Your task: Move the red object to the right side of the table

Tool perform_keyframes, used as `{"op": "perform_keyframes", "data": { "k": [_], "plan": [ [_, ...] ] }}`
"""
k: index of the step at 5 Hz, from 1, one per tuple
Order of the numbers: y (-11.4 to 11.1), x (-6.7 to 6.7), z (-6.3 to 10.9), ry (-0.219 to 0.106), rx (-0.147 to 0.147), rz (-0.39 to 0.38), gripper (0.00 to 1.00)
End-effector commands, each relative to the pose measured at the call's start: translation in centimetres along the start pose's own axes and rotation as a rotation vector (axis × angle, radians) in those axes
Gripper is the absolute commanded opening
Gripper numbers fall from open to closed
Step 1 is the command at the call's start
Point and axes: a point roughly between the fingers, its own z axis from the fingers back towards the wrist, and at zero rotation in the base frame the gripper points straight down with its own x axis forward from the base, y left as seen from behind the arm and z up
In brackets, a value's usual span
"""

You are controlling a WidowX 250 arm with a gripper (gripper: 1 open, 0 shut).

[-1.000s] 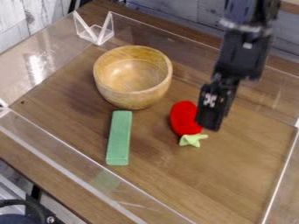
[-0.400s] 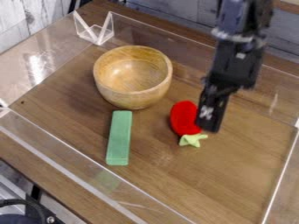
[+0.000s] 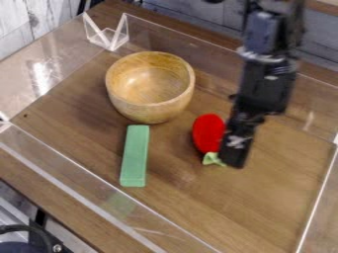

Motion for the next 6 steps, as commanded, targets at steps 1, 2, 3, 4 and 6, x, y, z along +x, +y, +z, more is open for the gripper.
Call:
{"op": "perform_keyframes", "data": {
  "k": [1, 2, 3, 4, 6],
  "plan": [
    [0.1, 3.6, 3.1, -0.019, 0.083, 0.008, 0.00],
    [0.9, 1.9, 2.3, -0.017, 0.081, 0.034, 1.00],
    [1.4, -0.2, 2.0, -0.007, 0.074, 0.068, 1.00],
    [2.1, -2.0, 1.7, -0.015, 0.076, 0.156, 1.00],
    [2.8, -2.3, 2.2, -0.012, 0.090, 0.258, 0.00]
  ]
}}
